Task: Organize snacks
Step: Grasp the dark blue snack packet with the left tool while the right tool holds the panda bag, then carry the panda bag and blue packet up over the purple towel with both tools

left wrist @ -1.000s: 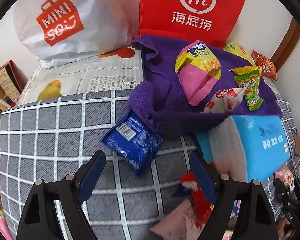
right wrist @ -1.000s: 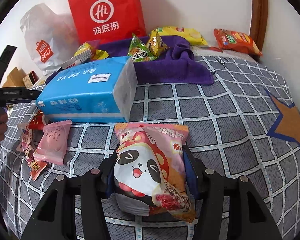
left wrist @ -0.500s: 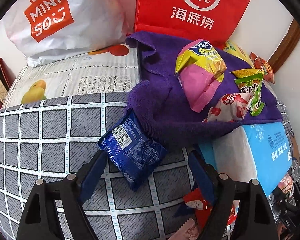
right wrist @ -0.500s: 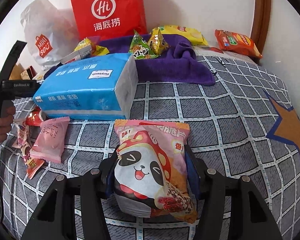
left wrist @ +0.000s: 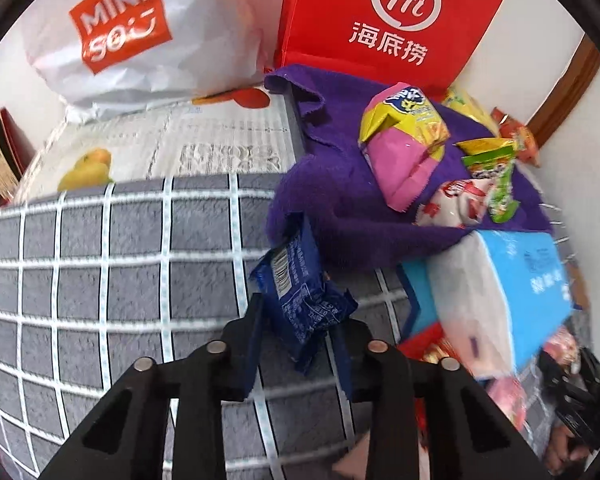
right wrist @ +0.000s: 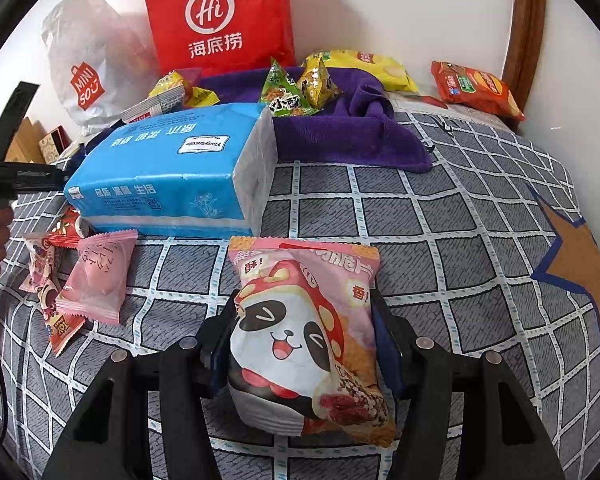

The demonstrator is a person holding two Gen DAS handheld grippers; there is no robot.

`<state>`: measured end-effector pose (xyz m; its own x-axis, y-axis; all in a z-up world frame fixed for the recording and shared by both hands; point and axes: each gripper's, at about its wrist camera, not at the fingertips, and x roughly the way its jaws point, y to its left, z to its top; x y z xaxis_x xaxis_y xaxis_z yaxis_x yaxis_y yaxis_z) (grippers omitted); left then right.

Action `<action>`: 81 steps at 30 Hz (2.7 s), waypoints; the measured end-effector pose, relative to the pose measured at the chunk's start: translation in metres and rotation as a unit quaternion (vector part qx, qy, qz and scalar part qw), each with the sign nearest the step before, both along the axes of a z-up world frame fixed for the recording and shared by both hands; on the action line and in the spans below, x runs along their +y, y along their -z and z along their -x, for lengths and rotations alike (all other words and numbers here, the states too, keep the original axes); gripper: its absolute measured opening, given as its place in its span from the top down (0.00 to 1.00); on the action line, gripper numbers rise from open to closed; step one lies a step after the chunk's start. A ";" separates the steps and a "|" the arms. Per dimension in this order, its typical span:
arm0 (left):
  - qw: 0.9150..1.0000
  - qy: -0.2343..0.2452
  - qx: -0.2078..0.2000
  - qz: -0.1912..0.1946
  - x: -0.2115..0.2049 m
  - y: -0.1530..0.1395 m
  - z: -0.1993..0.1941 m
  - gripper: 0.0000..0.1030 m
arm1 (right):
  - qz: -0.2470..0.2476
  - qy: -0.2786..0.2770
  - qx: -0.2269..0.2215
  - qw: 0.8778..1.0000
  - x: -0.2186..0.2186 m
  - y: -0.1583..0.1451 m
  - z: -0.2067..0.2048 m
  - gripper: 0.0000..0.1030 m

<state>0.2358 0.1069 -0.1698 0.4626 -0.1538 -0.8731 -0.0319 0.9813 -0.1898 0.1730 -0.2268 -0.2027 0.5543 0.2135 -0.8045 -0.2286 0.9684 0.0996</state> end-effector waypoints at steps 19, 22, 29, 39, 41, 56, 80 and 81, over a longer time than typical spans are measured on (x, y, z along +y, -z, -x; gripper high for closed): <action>0.999 -0.037 0.001 0.016 0.002 0.004 0.024 0.61 | -0.029 0.001 0.002 1.000 -0.007 0.000 -0.001 0.41; 0.998 -0.054 -0.012 0.015 0.005 0.005 0.019 0.62 | -0.030 0.001 0.002 1.000 -0.007 0.000 -0.001 0.41; 0.998 -0.053 -0.010 0.038 0.002 0.003 0.024 0.84 | -0.023 0.001 0.001 1.000 -0.006 0.000 -0.001 0.42; 0.998 -0.013 -0.028 0.055 -0.015 -0.024 0.074 0.84 | -0.039 0.017 0.004 0.999 -0.010 -0.008 0.011 0.51; 0.998 -0.001 -0.034 0.058 -0.020 -0.032 0.082 0.84 | -0.055 0.012 0.001 0.998 -0.008 -0.016 0.017 0.51; 0.992 0.066 -0.058 0.089 -0.073 -0.070 0.113 0.84 | -0.059 -0.001 -0.046 0.997 0.015 -0.078 0.044 0.51; 0.987 0.105 -0.089 0.083 -0.116 -0.127 0.064 0.84 | -0.038 0.018 -0.073 0.996 0.026 -0.137 -0.018 0.51; 0.987 0.104 -0.089 0.082 -0.115 -0.129 0.058 0.84 | -0.037 0.016 -0.075 0.996 0.028 -0.140 -0.025 0.51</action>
